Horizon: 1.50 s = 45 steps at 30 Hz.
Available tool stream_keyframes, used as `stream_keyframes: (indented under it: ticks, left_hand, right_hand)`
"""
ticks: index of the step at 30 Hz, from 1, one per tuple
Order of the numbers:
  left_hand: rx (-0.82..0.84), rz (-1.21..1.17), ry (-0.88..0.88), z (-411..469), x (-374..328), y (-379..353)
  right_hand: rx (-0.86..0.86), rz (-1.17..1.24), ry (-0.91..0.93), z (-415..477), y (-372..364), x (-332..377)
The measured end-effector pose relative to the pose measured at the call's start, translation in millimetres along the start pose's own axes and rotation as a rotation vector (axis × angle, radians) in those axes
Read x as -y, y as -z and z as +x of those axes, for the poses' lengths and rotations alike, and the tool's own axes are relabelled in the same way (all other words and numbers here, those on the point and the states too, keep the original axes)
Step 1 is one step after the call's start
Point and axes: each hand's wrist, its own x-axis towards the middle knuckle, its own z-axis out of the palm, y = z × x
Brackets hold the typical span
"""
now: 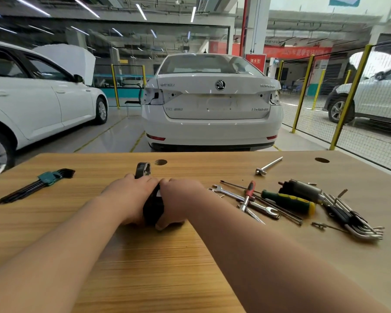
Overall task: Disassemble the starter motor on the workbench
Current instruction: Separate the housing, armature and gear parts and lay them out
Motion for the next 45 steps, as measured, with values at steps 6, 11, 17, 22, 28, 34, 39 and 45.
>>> stream_keyframes:
  ticks: [6,11,17,22,28,34,39,45]
  left_hand:
    - [-0.106,-0.005,0.033,-9.8,-1.9,-4.0]
    - [-0.177,-0.072,0.083,-20.9,-6.4,-7.0]
    - [-0.235,-0.151,0.029,-18.1,-37.4,-4.0]
    - [-0.257,-0.189,0.064,-15.3,-46.4,-6.1]
    - [-0.312,-0.421,0.201,-18.9,-38.2,-15.3]
    - [-0.461,-0.579,0.202,-25.5,-34.6,-30.8]
    - [-0.576,-0.68,0.151,-27.8,-41.9,-38.7]
    - [-0.788,-0.822,0.126,-35.6,-60.7,-50.3]
  right_hand:
    - [-0.134,-0.091,0.001,-6.6,-12.5,4.9]
    - [-0.207,-0.091,0.011,-26.0,-6.9,-12.8]
    - [-0.242,-0.179,-0.005,-50.2,-3.9,-38.1]
    - [-0.265,-0.225,-0.02,-61.7,2.5,-59.7]
    - [-0.364,0.396,-0.194,-92.6,-16.2,-88.5]
    - [-0.517,1.092,-0.231,-107.1,-52.1,-78.9]
    - [-0.545,1.144,-0.194,-107.4,-62.5,-64.2]
    - [-0.443,1.025,-0.156,-100.9,-73.1,-59.0]
